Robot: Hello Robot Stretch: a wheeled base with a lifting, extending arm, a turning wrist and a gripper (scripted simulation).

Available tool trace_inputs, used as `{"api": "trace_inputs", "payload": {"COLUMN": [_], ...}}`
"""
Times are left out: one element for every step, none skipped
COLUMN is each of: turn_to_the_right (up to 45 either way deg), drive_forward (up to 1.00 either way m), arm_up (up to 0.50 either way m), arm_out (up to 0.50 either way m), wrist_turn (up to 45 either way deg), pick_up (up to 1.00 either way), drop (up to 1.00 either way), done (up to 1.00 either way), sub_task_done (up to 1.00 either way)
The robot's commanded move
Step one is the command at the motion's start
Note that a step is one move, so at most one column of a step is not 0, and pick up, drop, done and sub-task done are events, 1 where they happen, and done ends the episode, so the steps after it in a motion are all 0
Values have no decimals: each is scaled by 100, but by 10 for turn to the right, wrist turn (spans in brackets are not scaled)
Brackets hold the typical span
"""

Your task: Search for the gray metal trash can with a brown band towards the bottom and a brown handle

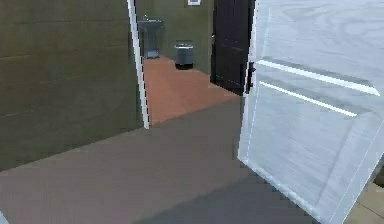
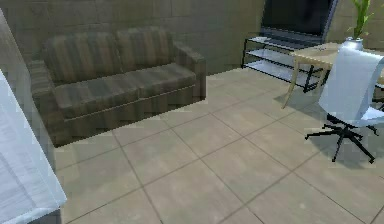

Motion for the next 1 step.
{"api": "trace_inputs", "payload": {"turn_to_the_right": [-30], "drive_forward": [0], "arm_up": [0], "arm_out": [0], "wrist_turn": [0], "pick_up": [0], "drop": [0], "done": [0], "sub_task_done": [0]}}
